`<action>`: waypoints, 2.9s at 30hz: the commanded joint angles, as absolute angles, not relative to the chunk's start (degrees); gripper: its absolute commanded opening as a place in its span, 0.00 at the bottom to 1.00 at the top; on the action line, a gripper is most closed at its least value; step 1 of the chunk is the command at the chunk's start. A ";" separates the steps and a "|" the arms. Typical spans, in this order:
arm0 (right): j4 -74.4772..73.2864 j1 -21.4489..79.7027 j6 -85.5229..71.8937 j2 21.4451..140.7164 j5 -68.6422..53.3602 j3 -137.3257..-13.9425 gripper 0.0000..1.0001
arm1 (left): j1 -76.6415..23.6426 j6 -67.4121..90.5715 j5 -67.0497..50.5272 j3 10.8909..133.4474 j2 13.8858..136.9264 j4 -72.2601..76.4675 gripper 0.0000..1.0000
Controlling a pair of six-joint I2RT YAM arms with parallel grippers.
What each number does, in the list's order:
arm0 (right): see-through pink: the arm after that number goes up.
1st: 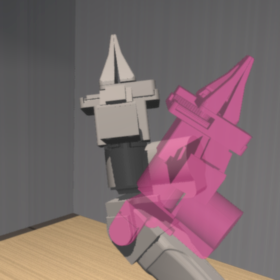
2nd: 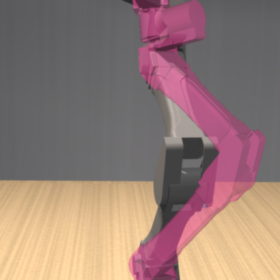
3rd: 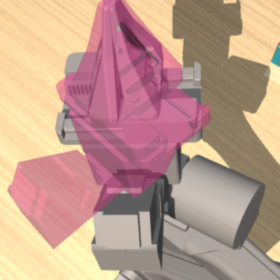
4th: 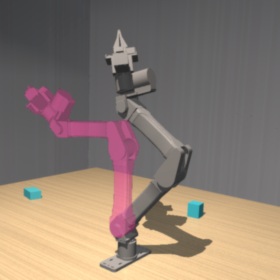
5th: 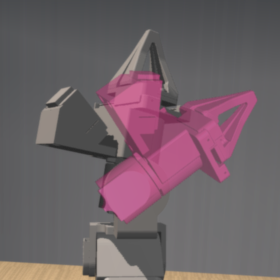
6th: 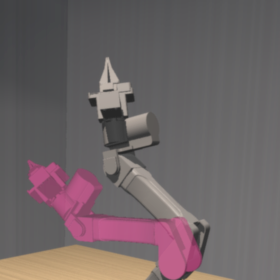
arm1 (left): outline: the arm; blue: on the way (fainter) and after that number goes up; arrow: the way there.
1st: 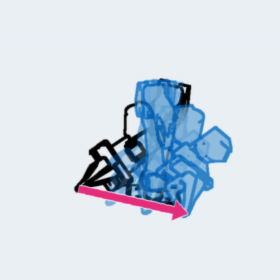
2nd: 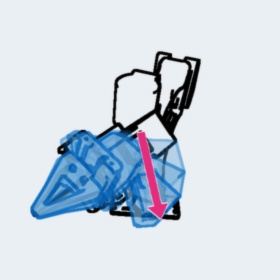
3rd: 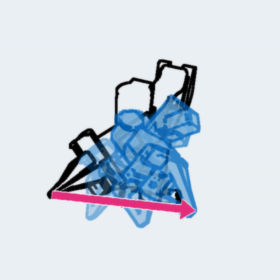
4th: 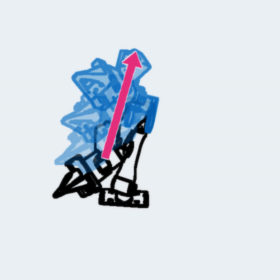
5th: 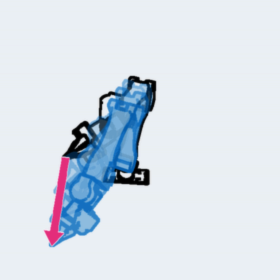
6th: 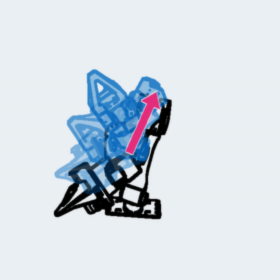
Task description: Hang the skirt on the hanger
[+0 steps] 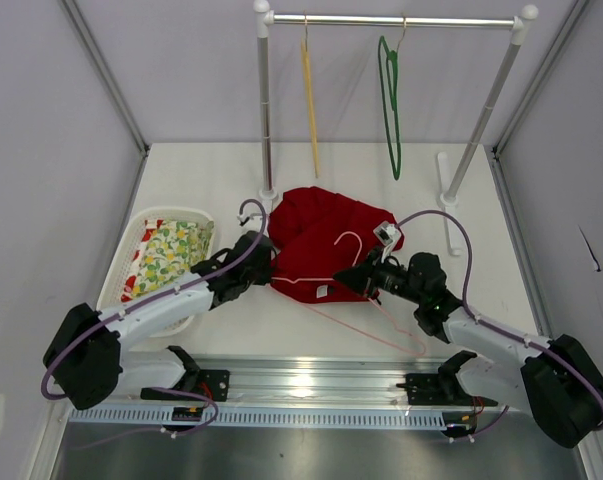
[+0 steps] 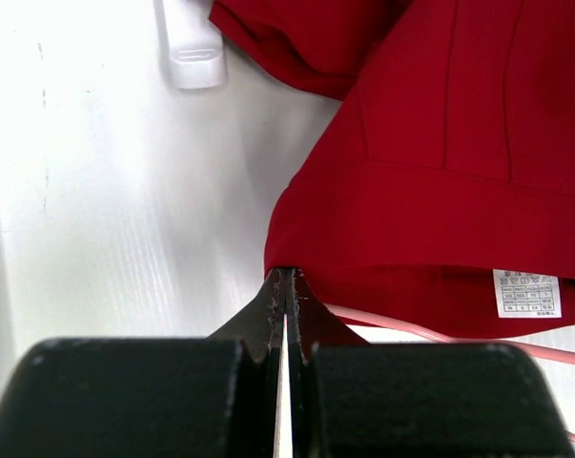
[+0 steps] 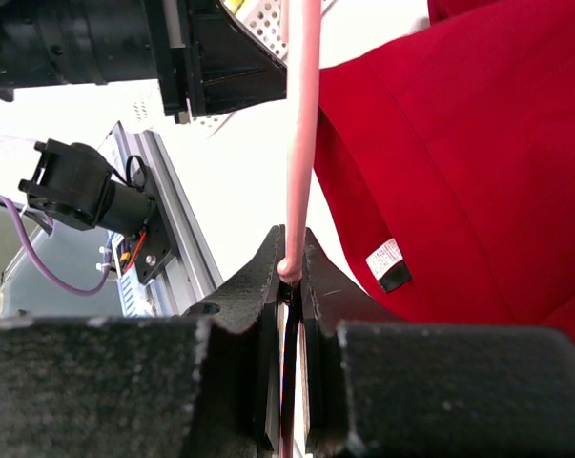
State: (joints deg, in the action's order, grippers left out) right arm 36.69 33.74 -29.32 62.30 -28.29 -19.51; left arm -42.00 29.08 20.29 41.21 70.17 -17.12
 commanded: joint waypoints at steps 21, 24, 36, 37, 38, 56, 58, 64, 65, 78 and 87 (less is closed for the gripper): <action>45.97 32.17 -30.23 69.34 -30.23 -23.12 0.00 | -38.67 29.80 14.33 39.02 68.91 -13.97 0.00; 45.00 32.25 -29.80 68.21 -30.06 -22.94 0.00 | -38.67 29.53 14.76 39.20 68.99 -14.59 0.00; 48.34 32.08 -31.20 70.22 -30.50 -22.85 0.00 | -38.32 29.27 14.77 38.76 68.91 -14.94 0.00; 48.51 32.08 -31.29 70.40 -30.50 -22.94 0.00 | -38.32 29.27 14.85 38.76 68.82 -14.94 0.00; 48.86 32.17 -31.46 70.57 -30.59 -23.03 0.00 | -38.32 29.27 14.77 38.67 68.82 -14.94 0.00; 57.04 31.12 -34.19 76.46 -31.82 -22.94 0.00 | -38.23 29.00 15.20 38.32 68.73 -16.78 0.00; 58.53 30.59 -34.97 77.08 -32.25 -22.50 0.00 | -38.23 29.09 15.56 38.06 68.47 -17.14 0.00; 60.99 29.97 -36.12 78.75 -32.69 -22.50 0.00 | -38.23 29.53 16.08 37.79 68.38 -17.75 0.00; 61.26 29.97 -36.47 79.19 -32.87 -22.59 0.00 | -38.23 29.53 16.17 37.79 68.29 -17.93 0.00; 56.60 29.80 -35.42 78.05 -32.78 -23.38 0.00 | -38.32 29.18 20.30 40.17 66.62 -22.41 0.00; 56.43 29.79 -36.91 78.58 -33.05 -23.91 0.00 | -38.32 29.27 20.39 40.25 67.15 -22.32 0.00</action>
